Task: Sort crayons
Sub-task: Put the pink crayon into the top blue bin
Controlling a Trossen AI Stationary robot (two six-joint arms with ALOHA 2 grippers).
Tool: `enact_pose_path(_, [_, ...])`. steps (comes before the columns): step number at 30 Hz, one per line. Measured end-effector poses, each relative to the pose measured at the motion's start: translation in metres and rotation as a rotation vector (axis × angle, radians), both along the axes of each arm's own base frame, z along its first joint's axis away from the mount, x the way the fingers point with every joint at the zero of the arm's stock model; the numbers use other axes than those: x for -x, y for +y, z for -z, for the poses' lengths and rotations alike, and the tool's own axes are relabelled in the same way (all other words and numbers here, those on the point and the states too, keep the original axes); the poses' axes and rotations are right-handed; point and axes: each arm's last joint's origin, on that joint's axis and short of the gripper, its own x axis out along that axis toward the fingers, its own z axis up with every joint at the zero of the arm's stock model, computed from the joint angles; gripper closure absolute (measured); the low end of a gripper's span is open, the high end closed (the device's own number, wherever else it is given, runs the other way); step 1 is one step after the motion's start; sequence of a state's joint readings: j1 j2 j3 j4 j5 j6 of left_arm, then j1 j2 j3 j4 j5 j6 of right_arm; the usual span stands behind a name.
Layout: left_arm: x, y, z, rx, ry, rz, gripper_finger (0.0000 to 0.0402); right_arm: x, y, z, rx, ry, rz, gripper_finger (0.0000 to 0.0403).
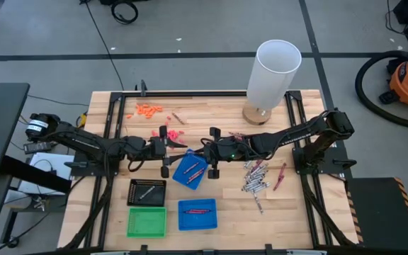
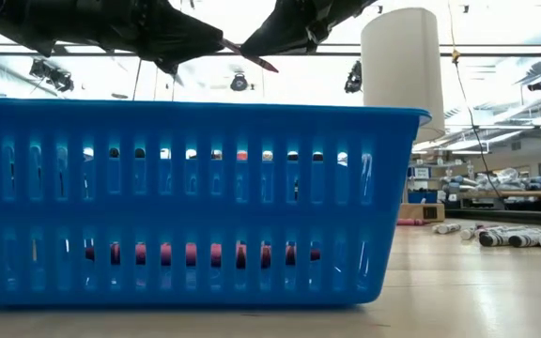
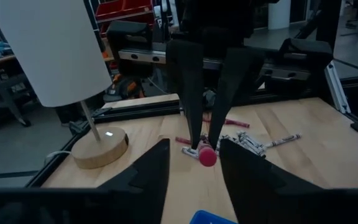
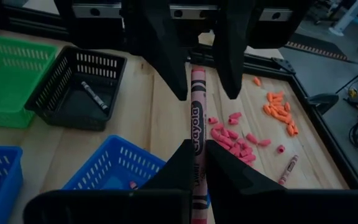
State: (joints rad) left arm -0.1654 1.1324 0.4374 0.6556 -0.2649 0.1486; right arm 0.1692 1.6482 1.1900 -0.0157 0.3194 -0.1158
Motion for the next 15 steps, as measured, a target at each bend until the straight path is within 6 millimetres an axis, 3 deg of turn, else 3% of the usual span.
enact_pose_path(15, [-0.0001, -0.0014, -0.0007, 0.013, -0.008, 0.05, 0.0375, 0.0, 0.0007, 0.0006, -0.016, 0.004, -0.018, 0.0361])
